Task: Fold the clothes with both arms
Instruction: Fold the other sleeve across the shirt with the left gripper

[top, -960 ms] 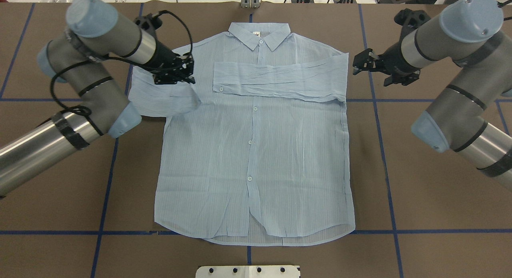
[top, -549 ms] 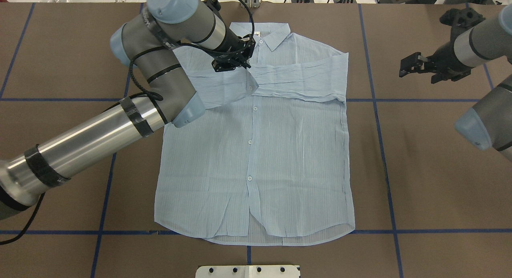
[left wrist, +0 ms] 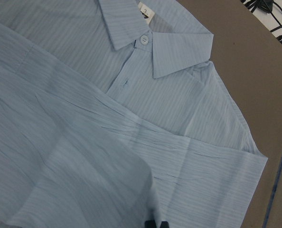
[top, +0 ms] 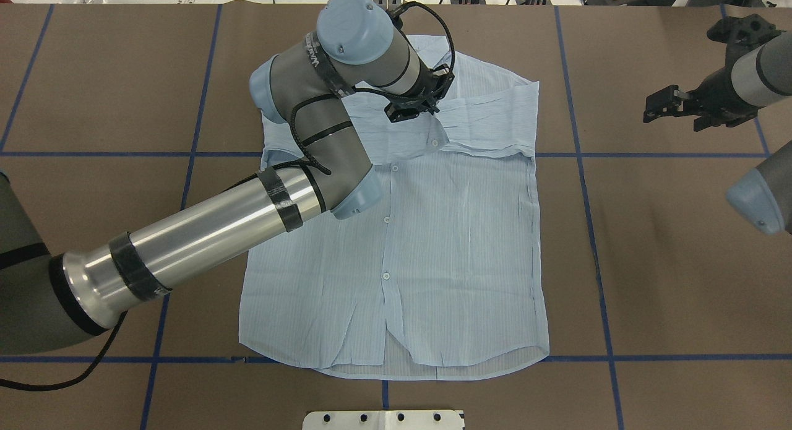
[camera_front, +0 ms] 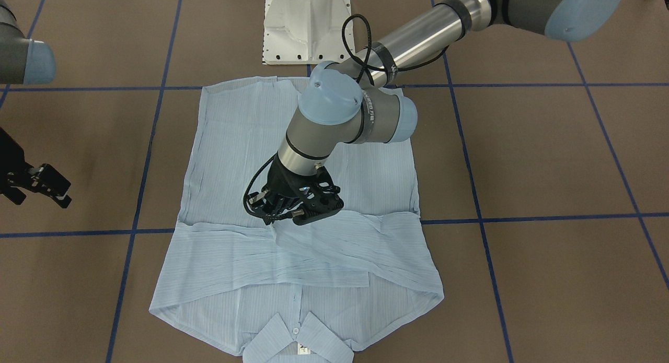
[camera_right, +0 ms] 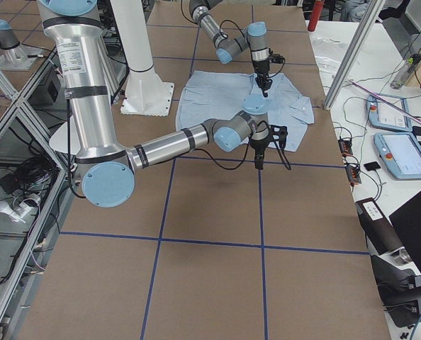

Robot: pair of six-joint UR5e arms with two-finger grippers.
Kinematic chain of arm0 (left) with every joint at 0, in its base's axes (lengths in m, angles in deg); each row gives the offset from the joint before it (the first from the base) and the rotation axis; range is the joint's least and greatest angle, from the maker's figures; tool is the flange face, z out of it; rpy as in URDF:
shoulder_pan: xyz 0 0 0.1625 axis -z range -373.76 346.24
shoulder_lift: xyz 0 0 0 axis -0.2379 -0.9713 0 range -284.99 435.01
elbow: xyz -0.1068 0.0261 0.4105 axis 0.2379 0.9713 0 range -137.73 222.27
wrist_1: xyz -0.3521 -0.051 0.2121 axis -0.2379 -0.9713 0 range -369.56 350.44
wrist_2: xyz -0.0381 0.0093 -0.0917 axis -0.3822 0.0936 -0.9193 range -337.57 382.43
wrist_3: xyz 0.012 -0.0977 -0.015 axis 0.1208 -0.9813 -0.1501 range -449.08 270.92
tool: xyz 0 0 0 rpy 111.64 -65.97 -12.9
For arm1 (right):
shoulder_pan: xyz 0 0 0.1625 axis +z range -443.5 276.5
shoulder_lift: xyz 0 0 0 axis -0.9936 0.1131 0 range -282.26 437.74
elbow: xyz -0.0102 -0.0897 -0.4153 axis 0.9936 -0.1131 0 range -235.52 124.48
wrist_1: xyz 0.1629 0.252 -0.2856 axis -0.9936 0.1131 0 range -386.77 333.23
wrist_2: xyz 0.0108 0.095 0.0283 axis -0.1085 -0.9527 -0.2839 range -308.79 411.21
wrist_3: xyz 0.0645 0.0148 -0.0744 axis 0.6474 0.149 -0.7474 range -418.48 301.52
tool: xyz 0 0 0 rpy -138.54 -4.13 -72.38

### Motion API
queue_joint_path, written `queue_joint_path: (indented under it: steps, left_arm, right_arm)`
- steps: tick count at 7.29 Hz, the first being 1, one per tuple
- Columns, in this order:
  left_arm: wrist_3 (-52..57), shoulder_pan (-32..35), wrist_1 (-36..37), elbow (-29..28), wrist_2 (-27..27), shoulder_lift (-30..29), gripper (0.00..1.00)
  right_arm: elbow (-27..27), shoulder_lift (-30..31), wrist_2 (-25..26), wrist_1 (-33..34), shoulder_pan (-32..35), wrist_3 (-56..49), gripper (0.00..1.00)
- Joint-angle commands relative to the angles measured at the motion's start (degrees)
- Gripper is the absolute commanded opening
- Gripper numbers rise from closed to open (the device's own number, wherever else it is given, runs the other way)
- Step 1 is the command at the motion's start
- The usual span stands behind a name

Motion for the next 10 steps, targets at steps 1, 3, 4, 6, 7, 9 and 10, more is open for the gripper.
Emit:
queue_joint_path:
  steps: [1,3,4,6,7,9,10]
  left_arm:
    - [-0.7,-1.8,0.0,-0.8,1.5,-0.6,0.00]
    - [-0.4,-2.1,-0.1,-0.8,2.4,-0.6,0.72]
    - [-0.5,-2.1,-0.2,-0.4,2.4,-0.7,0.81]
    - [-0.9,-2.0,0.4,5.8,2.1,1.4,0.90]
    - [-0.8,-1.9,0.6,12.4,1.9,6.8,0.90]
    - [3.7,-2.0,2.0,27.4,0.5,20.2,0.90]
    - [9.5,-1.7,3.0,31.7,-0.5,24.8,0.90]
  right_arm:
    - [-0.6,1.0,0.3,-2.5,0.2,-0.6,0.99]
    - [-1.1,0.9,0.4,-2.8,0.1,-0.4,0.99]
    - [-0.7,1.0,0.1,-2.8,0.1,0.2,0.99]
    - [1.4,3.1,-0.4,-5.4,-0.4,2.7,1.00]
    - [3.3,6.3,-0.2,-10.5,-4.2,9.9,1.00]
    - [6.7,8.1,1.9,-13.9,-12.8,26.9,1.00]
    - [9.9,8.1,7.9,-13.7,-19.8,36.7,0.99]
